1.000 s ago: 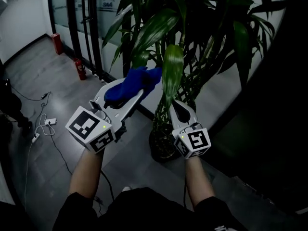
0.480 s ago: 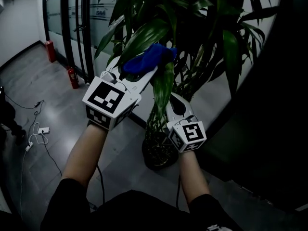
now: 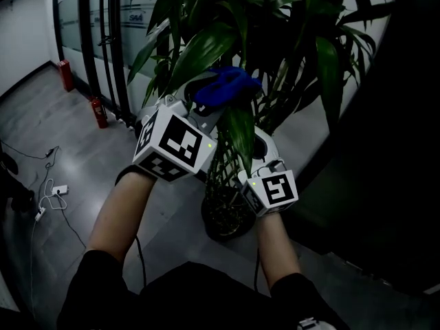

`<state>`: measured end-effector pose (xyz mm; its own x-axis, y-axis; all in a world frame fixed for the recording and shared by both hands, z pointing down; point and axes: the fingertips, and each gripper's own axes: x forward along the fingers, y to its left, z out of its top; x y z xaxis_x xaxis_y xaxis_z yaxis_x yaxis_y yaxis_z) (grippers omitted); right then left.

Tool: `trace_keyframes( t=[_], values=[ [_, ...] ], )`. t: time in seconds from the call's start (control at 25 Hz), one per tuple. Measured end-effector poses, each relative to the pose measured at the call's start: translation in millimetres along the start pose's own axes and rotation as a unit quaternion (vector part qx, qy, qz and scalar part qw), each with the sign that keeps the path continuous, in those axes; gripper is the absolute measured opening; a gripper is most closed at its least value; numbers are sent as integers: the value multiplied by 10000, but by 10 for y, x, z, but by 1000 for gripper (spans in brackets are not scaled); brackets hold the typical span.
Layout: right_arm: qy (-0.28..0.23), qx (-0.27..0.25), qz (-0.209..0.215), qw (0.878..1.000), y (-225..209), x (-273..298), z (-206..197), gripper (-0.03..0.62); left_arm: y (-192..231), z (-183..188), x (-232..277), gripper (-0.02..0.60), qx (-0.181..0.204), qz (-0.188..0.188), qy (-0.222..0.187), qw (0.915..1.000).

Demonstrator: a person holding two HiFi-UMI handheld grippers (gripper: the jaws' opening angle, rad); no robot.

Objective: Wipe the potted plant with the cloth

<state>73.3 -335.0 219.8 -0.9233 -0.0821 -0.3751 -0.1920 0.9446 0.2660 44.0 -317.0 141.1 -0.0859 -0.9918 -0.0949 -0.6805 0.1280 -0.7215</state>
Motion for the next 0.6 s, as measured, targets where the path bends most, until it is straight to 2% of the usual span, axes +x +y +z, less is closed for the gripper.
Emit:
trace_keyframes(
  t=[0.12, 0.24, 0.6],
  values=[
    [28, -232, 20, 9997, 75, -30, 17, 3, -137, -52, -26, 153, -2, -146, 78, 9999],
    [137, -535, 50, 9985, 194, -72, -11, 3, -290, -129, -71, 153, 200, -246, 246, 9992],
    [471, -724, 9, 9963, 364, -244, -178, 3, -667, -273, -205, 154, 545, -459, 548, 9959]
  ],
)
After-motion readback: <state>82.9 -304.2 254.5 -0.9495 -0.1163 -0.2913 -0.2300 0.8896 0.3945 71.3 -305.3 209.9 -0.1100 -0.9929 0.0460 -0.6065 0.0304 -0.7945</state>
